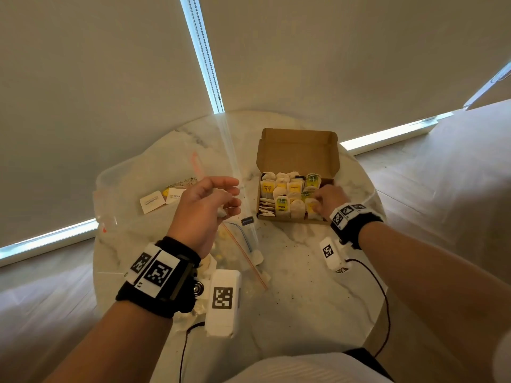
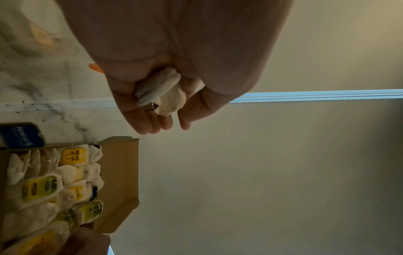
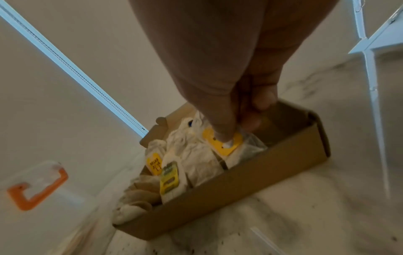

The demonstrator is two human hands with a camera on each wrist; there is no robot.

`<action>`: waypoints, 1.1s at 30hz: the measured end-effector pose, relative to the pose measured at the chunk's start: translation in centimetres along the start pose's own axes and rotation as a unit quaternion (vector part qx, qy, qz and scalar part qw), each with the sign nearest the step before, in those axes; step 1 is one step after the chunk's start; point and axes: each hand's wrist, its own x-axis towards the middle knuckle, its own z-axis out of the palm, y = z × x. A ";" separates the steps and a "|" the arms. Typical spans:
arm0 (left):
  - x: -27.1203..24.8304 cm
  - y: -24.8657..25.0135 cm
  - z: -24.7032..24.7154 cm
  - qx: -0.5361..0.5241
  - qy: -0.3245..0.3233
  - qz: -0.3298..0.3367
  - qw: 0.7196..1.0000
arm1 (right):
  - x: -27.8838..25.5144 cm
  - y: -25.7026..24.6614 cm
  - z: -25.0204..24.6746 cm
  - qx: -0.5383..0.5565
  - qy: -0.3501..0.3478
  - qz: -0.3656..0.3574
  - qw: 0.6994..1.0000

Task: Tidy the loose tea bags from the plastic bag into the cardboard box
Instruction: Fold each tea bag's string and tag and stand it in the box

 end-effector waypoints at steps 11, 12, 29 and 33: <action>0.7 0.1 -0.4 -0.006 -0.004 -0.002 1.000 | 1.9 -0.9 2.0 0.022 0.019 0.114 0.993; 0.7 0.1 -0.4 -0.008 -0.005 -0.002 1.000 | 1.9 -1.0 1.9 0.020 0.028 0.122 0.992; 0.0 -0.2 -0.5 -0.039 -0.007 -0.006 0.999 | -2.2 -3.6 -2.1 0.146 0.186 -0.050 0.970; -1.0 -0.2 -0.4 -0.050 -0.014 0.002 0.999 | -8.4 -9.1 -5.6 0.249 0.178 -0.279 0.910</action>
